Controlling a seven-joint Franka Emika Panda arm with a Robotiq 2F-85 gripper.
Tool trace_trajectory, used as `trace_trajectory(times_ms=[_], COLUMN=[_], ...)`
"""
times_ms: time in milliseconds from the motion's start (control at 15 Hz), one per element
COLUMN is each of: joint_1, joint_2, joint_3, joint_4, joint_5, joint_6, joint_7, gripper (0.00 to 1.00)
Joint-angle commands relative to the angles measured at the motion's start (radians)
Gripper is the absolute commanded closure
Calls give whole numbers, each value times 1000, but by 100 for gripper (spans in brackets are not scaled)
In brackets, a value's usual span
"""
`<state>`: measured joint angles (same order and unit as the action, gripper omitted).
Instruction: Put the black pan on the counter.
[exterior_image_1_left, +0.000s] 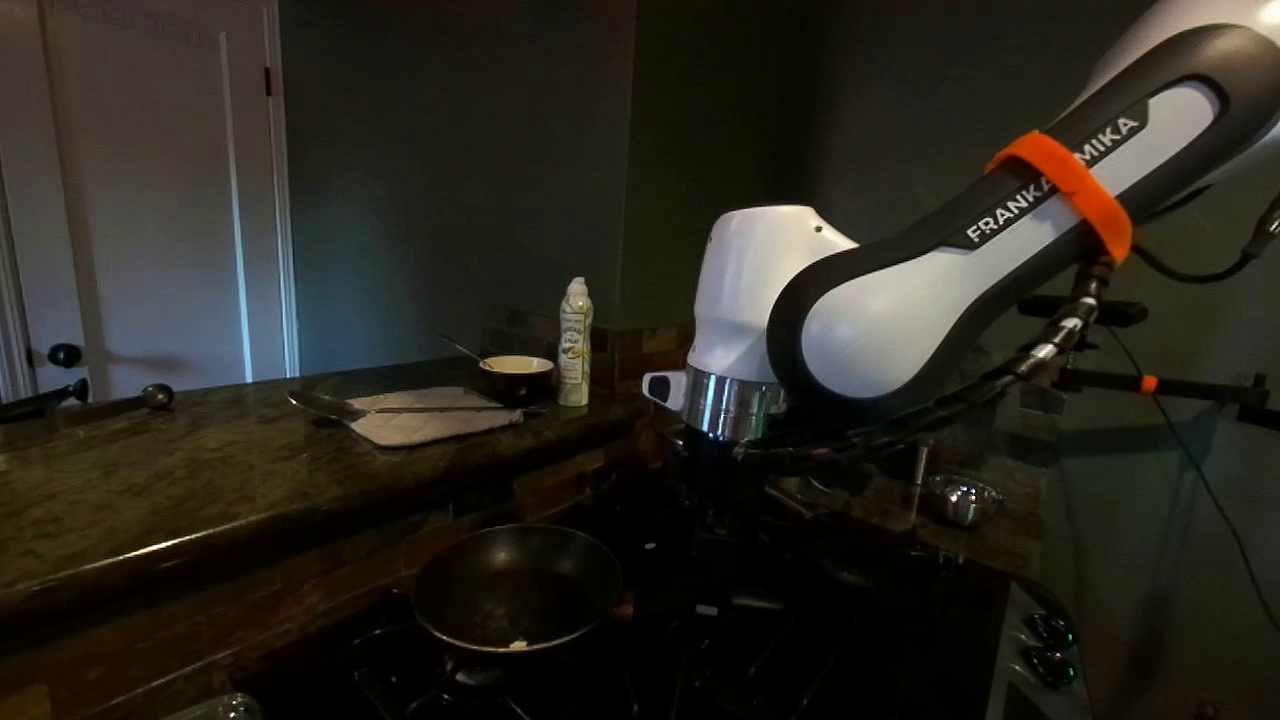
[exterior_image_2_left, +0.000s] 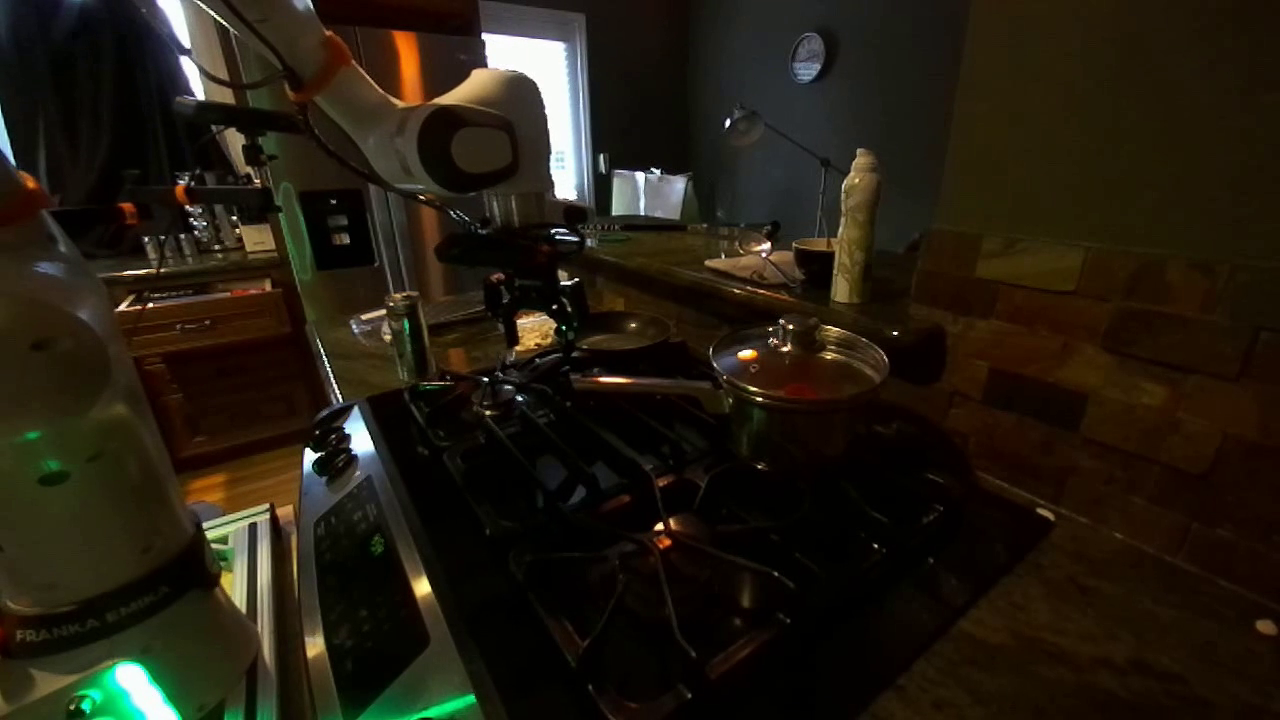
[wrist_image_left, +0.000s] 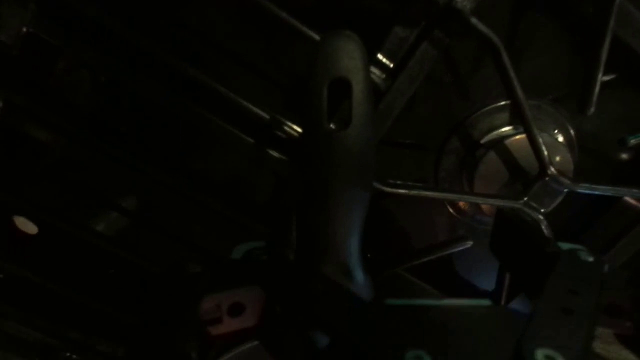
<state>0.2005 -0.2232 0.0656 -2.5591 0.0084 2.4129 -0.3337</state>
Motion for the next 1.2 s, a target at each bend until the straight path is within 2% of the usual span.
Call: trace_trajectory(times_ms=[0, 400, 667, 733, 800, 1000, 1133], joint_1=[-4, -15, -15, -17, -19, -28, -33], joint_2=[68, 166, 210, 220, 228, 242, 241], joint_3=[2, 5, 14, 17, 20, 27, 29], joint_4=[-6, 5, 4, 6, 7, 7, 7], joint_5=[9, 22, 98, 106, 112, 109, 103], joint_6=[134, 266, 371, 385, 396, 424, 434], joint_7=[-43, -85, -117, -120, -123, -116, -104], gripper=[0, 0, 0, 7, 26, 51, 65])
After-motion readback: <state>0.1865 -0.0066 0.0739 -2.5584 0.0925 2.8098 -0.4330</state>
